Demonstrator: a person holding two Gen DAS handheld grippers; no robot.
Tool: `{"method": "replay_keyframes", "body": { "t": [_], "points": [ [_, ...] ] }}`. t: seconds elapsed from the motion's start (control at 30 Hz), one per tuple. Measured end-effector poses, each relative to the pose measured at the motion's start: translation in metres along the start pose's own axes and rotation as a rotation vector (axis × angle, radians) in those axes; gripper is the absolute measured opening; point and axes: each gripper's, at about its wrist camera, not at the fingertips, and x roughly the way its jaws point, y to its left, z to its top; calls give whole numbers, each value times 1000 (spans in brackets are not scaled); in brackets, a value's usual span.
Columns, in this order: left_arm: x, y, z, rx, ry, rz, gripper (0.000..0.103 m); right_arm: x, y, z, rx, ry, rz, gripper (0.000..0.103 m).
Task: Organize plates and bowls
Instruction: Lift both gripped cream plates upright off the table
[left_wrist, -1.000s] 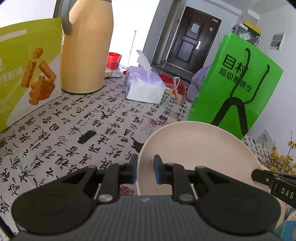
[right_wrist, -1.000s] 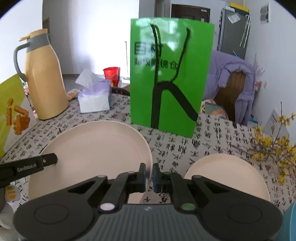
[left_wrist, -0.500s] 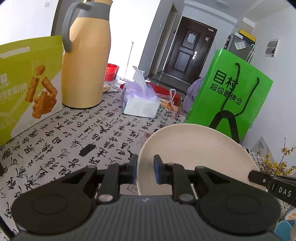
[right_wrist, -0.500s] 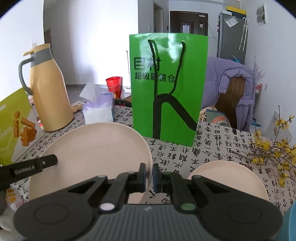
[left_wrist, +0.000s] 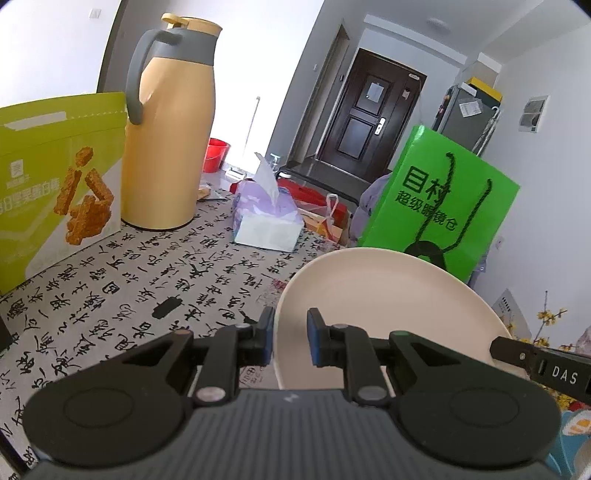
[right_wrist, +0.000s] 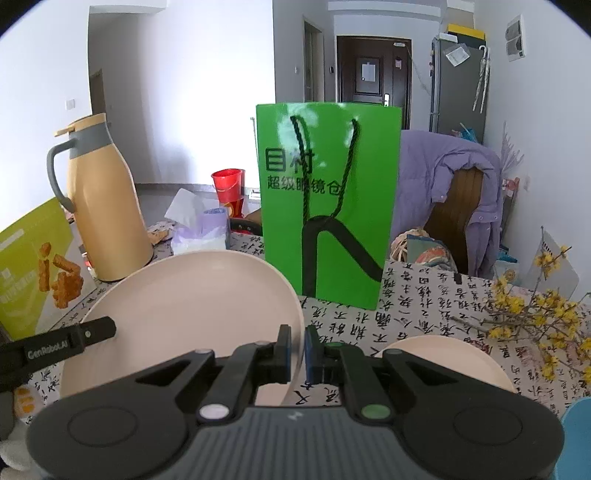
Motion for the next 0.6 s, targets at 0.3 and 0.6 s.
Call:
{"method": "replay_keyframes", "body": {
  "t": [0.3,0.6],
  "points": [
    [-15,-3,4,-25,-7,-14,18,-22,1,2,-14,-29,-1,7],
    [-39,-10,6,-16,-32,-20,18,-46,-3,-2,1,-51,8,7]
  ]
}}
